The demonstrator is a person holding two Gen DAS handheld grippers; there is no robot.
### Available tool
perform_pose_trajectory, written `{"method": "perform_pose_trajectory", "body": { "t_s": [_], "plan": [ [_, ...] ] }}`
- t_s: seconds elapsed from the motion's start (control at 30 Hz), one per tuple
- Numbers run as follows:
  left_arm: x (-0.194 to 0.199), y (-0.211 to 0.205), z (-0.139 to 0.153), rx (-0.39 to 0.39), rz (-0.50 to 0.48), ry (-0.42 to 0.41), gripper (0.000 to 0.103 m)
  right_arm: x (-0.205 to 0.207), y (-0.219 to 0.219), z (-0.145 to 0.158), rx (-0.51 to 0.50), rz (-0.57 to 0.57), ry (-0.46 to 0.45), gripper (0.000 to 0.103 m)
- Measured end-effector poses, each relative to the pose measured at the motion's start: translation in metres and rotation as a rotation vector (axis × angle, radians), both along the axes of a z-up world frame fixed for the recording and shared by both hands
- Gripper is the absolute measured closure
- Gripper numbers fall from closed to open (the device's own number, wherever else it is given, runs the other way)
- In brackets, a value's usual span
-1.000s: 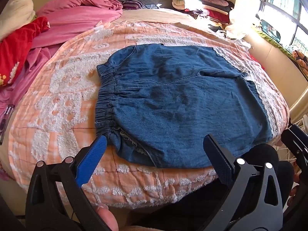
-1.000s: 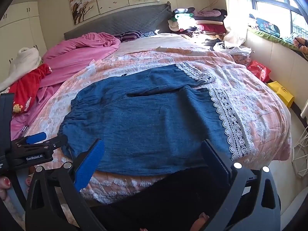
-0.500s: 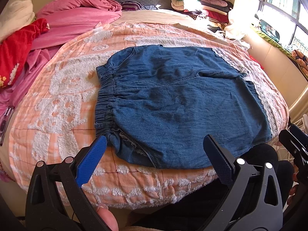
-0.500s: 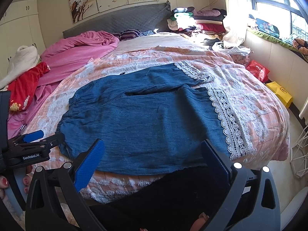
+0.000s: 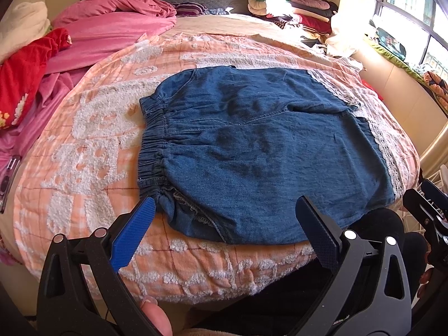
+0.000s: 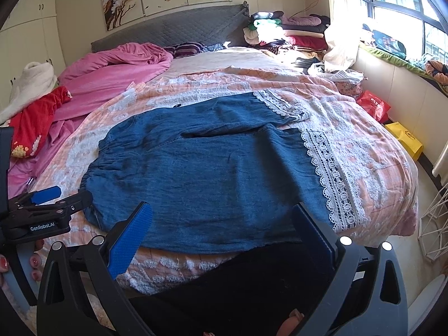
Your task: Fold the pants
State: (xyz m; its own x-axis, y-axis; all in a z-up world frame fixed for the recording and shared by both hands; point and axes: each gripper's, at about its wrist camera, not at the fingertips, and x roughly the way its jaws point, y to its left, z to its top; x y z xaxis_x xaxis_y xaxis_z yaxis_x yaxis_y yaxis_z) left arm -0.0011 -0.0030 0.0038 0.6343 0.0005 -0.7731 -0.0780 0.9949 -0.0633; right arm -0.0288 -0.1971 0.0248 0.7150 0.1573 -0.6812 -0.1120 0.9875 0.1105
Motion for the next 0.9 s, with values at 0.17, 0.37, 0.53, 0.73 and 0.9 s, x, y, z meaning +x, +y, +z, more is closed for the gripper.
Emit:
{"method": "perform_pose_trajectory", "body": {
  "t_s": [0.17,0.37,0.53,0.73,0.9],
  "plan": [
    [-0.001,-0.003,0.001,0.004,-0.004,0.000,0.008,0.000,0.000,0.000,-0.001,0.000,0.001,0.004],
    [0.000,-0.006,0.001,0.007,-0.014,0.001,0.008,0.000,0.001,0.000,-0.006,0.001,0.001,0.004],
    [0.003,-0.006,0.001,0.011,-0.015,0.004,0.008,0.001,0.002,0.000,-0.006,0.002,0.003,0.004],
    [0.005,-0.007,0.000,0.011,-0.013,0.006,0.008,0.007,0.003,-0.002,-0.015,0.011,0.013,0.004],
    [0.007,-0.008,-0.001,0.011,-0.015,0.010,0.008,0.011,0.005,-0.003,-0.022,0.015,0.017,0.004]
  ]
}}
